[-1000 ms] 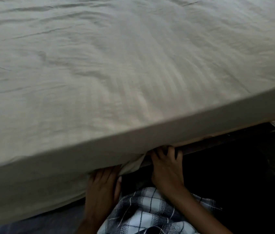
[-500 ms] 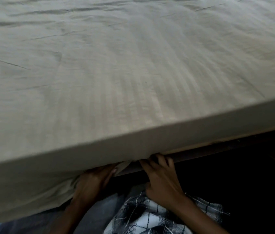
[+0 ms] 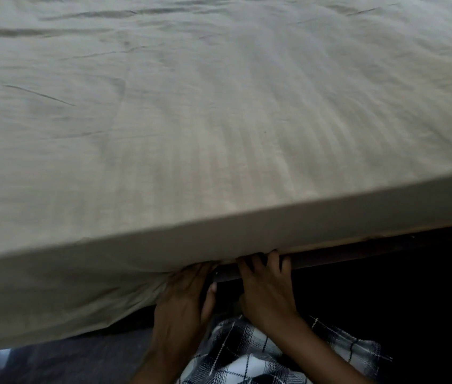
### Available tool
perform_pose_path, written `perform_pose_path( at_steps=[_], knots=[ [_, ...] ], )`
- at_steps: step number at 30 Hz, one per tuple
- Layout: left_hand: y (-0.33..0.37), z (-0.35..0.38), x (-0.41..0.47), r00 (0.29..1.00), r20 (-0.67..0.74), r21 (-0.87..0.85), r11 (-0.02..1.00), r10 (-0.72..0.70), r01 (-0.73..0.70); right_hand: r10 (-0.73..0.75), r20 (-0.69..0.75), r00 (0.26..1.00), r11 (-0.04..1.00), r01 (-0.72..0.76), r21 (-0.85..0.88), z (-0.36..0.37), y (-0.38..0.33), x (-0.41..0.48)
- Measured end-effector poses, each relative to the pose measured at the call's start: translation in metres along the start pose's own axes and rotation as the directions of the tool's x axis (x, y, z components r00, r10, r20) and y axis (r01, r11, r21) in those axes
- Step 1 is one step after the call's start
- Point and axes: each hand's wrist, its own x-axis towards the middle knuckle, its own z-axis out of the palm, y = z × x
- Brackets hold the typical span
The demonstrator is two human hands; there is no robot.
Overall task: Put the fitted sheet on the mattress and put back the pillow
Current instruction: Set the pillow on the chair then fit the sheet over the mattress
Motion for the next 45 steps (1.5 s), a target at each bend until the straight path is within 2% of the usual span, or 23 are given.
perform_pose_path(
  at_steps=[3, 5, 8, 10, 12, 15, 19, 25, 30, 34, 38, 41, 43, 45],
  knots=[
    [-0.004, -0.003, 0.01, 0.998, 0.05, 0.081, 0.996, -0.035, 0.031, -0.041, 0.099, 0.994, 0.999, 0.039, 0.019, -0.009, -0.009, -0.006],
    [-0.011, -0.003, 0.015, 0.995, 0.075, 0.072, 0.996, -0.065, 0.059, -0.116, 0.047, 0.992, 0.988, 0.11, 0.109, -0.009, -0.017, -0.015],
    [-0.023, -0.005, 0.012, 0.991, 0.125, 0.103, 0.993, 0.047, -0.06, -0.217, -0.042, 0.975, 0.963, 0.221, 0.155, 0.004, -0.026, -0.011],
    [-0.036, -0.011, 0.011, 0.979, 0.143, 0.076, 0.985, 0.145, -0.156, -0.241, -0.036, 0.97, 0.955, 0.243, 0.17, 0.0, -0.035, -0.004],
    [-0.045, -0.018, 0.008, 0.975, 0.108, 0.043, 0.979, 0.194, -0.199, -0.255, 0.003, 0.967, 0.948, 0.249, 0.198, 0.006, -0.038, 0.001],
    [-0.048, -0.028, -0.001, 0.974, -0.034, 0.038, 0.974, 0.225, -0.223, -0.272, 0.064, 0.96, 0.951, 0.258, 0.172, 0.01, -0.037, 0.001],
    [-0.055, -0.036, -0.023, 0.974, -0.155, 0.039, 0.986, 0.168, -0.164, -0.271, 0.104, 0.957, 0.955, 0.253, 0.155, 0.009, -0.039, -0.001],
    [-0.057, -0.018, -0.042, 0.966, -0.257, 0.148, 0.986, -0.038, 0.079, -0.233, 0.111, 0.966, 0.971, 0.225, 0.08, 0.017, -0.049, 0.007],
    [-0.058, -0.02, -0.036, 0.984, -0.156, 0.229, 0.966, -0.084, 0.119, -0.247, 0.11, 0.963, 0.969, 0.246, 0.019, 0.016, -0.048, 0.007],
    [-0.061, -0.025, -0.027, 0.985, -0.111, 0.243, 0.957, -0.134, 0.158, -0.27, 0.122, 0.955, 0.963, 0.267, 0.043, 0.003, -0.049, 0.002],
    [-0.062, -0.035, -0.015, 0.983, -0.122, 0.272, 0.947, -0.141, 0.169, -0.449, 0.243, 0.86, 0.893, 0.419, 0.167, -0.014, -0.055, -0.007],
    [-0.065, -0.035, -0.012, 0.986, -0.104, 0.325, 0.932, -0.132, 0.159, -0.541, 0.174, 0.823, 0.83, 0.489, 0.27, -0.018, -0.066, -0.006],
    [-0.068, -0.034, -0.012, 0.988, -0.063, 0.343, 0.926, -0.143, 0.156, -0.577, 0.129, 0.806, 0.802, 0.531, 0.272, -0.012, -0.072, 0.006],
    [-0.078, -0.036, -0.013, 0.991, 0.001, 0.296, 0.946, -0.135, 0.128, -0.561, 0.12, 0.819, 0.816, 0.522, 0.25, -0.001, -0.076, 0.017]
  ],
)
